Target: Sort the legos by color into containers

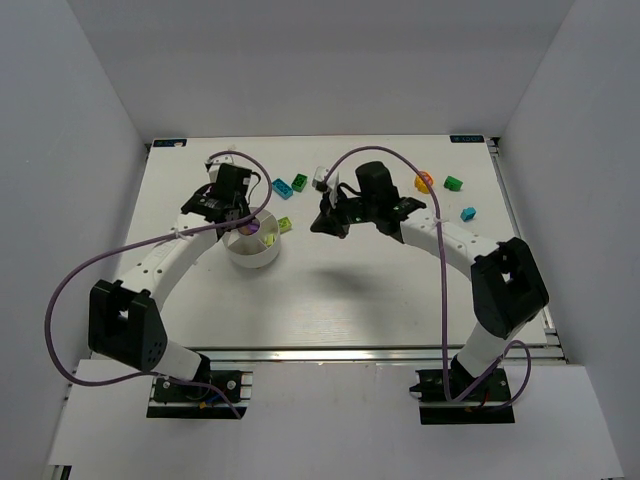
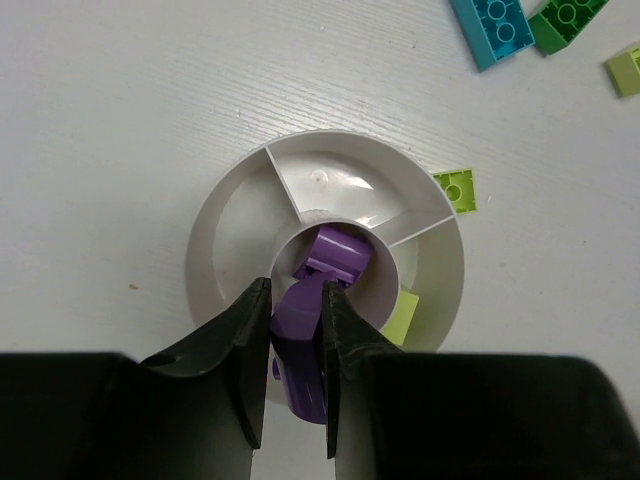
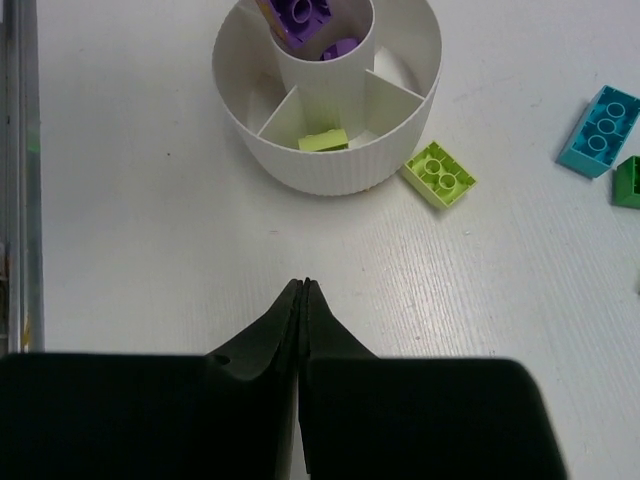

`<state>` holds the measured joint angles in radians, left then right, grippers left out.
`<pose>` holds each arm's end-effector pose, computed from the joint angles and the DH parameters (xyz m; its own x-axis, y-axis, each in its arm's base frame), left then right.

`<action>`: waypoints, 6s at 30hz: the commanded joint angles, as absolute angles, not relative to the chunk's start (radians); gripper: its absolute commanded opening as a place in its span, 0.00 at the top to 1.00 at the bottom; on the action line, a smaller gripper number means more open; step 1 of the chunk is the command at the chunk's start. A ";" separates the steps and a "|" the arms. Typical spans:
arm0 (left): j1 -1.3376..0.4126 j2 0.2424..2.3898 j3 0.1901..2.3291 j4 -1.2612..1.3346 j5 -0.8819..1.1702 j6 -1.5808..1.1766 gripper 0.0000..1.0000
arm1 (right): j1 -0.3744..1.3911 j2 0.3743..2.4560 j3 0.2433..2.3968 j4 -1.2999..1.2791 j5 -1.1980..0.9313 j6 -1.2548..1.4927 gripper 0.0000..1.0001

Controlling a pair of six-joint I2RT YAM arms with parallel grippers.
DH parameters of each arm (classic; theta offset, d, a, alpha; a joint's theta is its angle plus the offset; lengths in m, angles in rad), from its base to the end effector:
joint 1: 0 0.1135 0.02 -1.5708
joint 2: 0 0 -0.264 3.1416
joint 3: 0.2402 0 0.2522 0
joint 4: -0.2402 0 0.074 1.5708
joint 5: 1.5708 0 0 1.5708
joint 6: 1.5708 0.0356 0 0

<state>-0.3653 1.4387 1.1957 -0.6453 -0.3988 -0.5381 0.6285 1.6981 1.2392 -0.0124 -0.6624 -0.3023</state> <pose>0.2896 -0.0960 0.2916 -0.6738 -0.2479 -0.6960 -0.2852 0.9563 -0.0645 0.3031 0.2474 0.2743 -0.0806 -0.3488 -0.9337 -0.9751 0.2219 0.0013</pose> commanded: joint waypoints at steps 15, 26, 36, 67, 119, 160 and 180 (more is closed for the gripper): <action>-0.362 1.424 1.311 -0.633 -0.365 -0.506 0.18 | 0.592 1.850 1.420 0.009 -0.223 -0.134 0.11; -0.371 0.988 1.020 -0.361 0.038 -0.286 0.46 | 0.532 2.241 1.882 -0.172 -0.120 0.020 0.20; -0.371 0.674 0.743 -0.339 0.087 -0.238 0.18 | 0.509 2.407 2.054 -0.146 -0.046 -0.064 0.11; -0.371 0.514 0.635 -0.371 0.127 -0.382 0.18 | 0.489 2.275 1.840 0.028 -0.406 -0.198 1.00; -0.371 0.337 0.612 -0.479 0.133 -0.468 0.16 | 0.772 2.137 1.752 -0.046 -0.586 -0.324 0.59; -0.371 0.347 0.577 -0.463 0.127 -0.465 0.21 | 0.649 2.351 1.996 -0.433 -0.693 -1.174 0.12; -0.371 0.356 0.566 -0.463 0.118 -0.460 0.21 | 0.663 2.522 2.121 -0.351 -0.722 -1.023 0.23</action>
